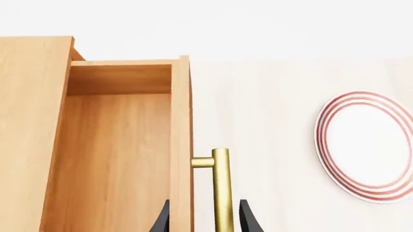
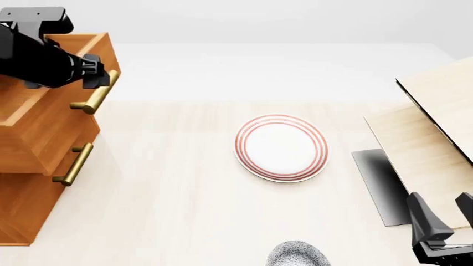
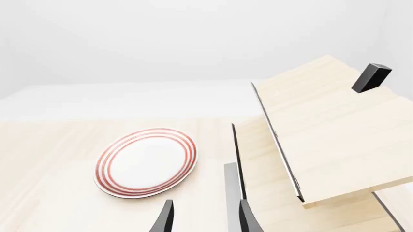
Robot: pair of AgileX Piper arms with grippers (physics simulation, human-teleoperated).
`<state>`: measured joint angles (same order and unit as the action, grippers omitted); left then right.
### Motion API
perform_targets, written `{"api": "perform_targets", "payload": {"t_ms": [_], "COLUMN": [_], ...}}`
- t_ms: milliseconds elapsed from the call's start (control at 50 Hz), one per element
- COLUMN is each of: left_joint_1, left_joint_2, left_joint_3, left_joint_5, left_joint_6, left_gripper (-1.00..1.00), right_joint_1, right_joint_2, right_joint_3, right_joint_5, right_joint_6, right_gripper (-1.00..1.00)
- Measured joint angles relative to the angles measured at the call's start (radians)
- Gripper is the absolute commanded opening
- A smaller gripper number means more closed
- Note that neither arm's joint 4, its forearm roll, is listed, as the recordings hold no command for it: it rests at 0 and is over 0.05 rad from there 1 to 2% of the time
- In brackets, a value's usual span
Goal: Open the top drawer of the cabinet and put the bowl in it.
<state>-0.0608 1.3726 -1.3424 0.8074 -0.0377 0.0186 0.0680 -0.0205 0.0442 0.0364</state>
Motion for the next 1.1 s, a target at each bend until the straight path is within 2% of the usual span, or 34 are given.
{"api": "perform_targets", "payload": {"t_ms": [1100], "left_joint_1": [-0.167], "left_joint_2": [0.042], "left_joint_3": [-0.046], "left_joint_5": [0.010], "left_joint_6": [-0.037], "left_gripper": [1.00], "right_joint_1": [0.001], "right_joint_2": [0.006], "right_joint_3": [-0.001], "right_joint_5": [0.002], "right_joint_6": [0.002], "right_gripper": [1.00]}}
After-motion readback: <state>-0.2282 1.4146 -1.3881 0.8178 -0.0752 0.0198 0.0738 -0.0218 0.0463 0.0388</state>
